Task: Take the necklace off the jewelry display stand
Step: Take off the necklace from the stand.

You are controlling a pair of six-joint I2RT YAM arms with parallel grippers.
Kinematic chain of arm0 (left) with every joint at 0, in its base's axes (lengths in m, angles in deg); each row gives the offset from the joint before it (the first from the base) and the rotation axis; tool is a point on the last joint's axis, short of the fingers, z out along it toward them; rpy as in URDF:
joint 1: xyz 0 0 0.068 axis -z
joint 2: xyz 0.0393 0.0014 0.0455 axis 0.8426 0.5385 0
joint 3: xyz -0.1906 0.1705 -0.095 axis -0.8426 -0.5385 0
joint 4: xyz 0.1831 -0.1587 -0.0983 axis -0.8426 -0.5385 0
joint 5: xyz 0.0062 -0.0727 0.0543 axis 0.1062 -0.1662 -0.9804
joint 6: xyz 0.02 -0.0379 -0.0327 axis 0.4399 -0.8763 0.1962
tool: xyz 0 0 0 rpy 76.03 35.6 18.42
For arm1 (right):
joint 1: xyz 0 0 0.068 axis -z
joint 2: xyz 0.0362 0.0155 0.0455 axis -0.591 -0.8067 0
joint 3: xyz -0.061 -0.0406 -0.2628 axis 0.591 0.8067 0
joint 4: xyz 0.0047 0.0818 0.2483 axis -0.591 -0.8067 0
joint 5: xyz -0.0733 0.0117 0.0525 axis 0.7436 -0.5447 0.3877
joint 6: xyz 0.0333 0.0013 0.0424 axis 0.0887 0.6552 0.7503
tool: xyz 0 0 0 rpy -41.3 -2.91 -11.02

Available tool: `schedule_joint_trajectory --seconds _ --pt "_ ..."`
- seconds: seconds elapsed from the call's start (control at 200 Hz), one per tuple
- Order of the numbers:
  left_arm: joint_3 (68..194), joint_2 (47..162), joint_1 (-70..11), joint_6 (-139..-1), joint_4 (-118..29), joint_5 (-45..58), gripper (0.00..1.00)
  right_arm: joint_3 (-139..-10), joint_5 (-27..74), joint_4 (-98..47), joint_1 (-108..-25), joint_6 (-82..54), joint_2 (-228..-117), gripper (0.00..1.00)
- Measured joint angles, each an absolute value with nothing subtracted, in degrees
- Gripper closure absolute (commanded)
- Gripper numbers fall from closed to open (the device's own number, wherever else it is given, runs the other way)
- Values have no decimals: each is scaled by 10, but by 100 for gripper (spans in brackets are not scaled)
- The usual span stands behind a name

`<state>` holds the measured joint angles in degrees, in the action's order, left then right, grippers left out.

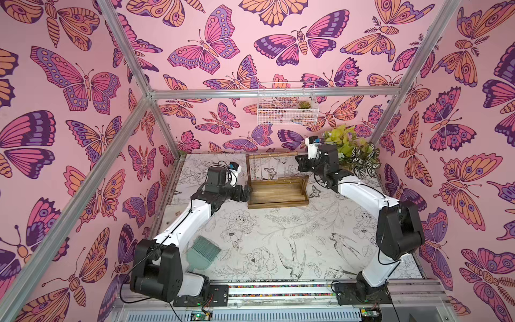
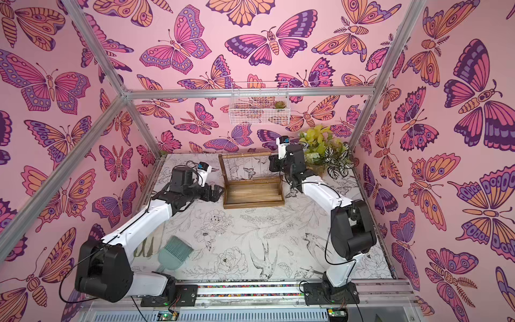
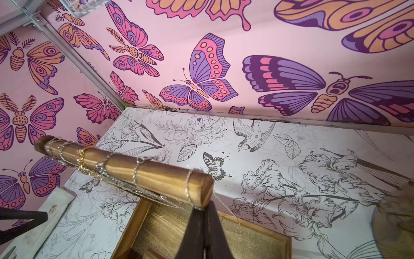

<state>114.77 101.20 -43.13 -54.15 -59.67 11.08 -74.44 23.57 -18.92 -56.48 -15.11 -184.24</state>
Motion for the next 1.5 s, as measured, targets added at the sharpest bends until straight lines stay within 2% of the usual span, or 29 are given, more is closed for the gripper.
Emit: schedule_joint_trajectory --seconds 1.096,1.502 --pt "1145 1012 -429 -539 -588 114 0 -823 269 -323 -547 -232 -1803 100" --pt "1146 1022 -409 -530 -586 167 0 -874 260 -379 -547 -241 -1789 100"
